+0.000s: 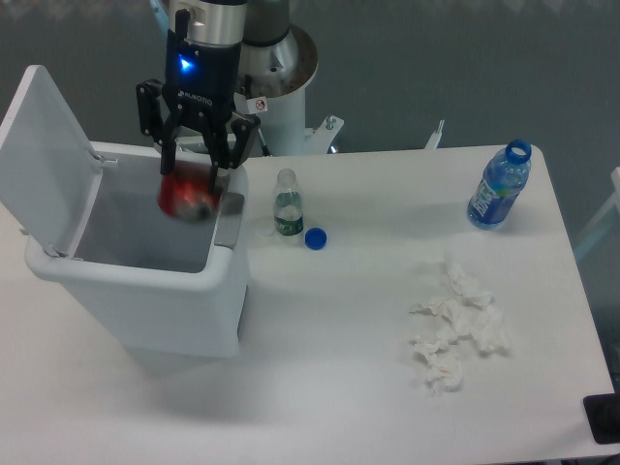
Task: Place the cans in the trash can
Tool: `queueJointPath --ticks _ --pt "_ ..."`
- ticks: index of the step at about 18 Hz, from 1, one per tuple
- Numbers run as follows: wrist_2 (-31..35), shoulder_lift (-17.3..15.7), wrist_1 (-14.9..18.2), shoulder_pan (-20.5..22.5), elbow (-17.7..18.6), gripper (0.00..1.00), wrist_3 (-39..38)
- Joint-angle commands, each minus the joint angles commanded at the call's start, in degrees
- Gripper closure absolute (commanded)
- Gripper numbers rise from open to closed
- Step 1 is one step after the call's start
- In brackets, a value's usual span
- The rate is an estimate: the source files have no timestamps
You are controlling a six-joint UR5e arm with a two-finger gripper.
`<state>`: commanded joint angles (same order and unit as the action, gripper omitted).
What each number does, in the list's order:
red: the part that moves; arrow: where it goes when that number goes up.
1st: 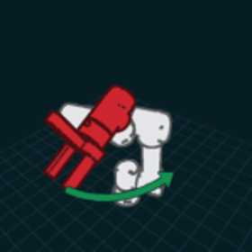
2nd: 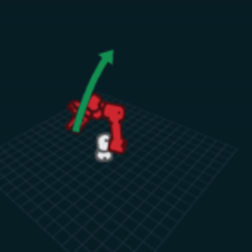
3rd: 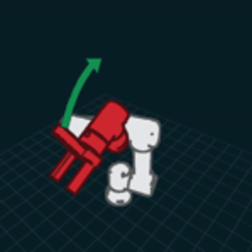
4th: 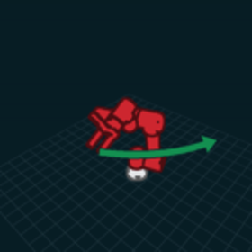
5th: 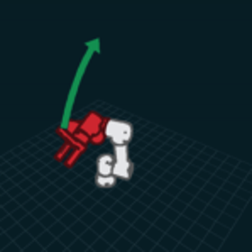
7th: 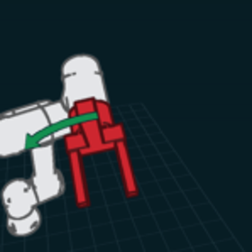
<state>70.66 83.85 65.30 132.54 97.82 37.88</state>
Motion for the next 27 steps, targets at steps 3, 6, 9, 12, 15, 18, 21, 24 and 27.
queueJointPath --ticks 3,6,9,12,15,18,21,24,27 --pt "0.0 0.0 -0.1 0.0 -0.1 0.16 0.1" --pt "0.1 0.2 -0.2 0.1 -0.9 0.05 0.2" --pt "0.3 0.6 -1.1 1.2 -2.0 0.0 0.5" --pt "0.9 2.9 -1.3 2.5 -3.1 0.0 2.1" --pt "3.2 4.8 -1.8 3.4 -3.1 0.0 2.3" --pt "4.7 6.4 -1.9 5.5 -3.4 0.0 3.0" --pt "9.6 8.9 -3.3 6.0 -4.2 0.0 9.0" --pt "15.0 11.2 -4.3 6.2 -5.5 0.0 11.2" --pt "15.1 12.3 -4.5 8.0 -6.1 0.0 14.5"
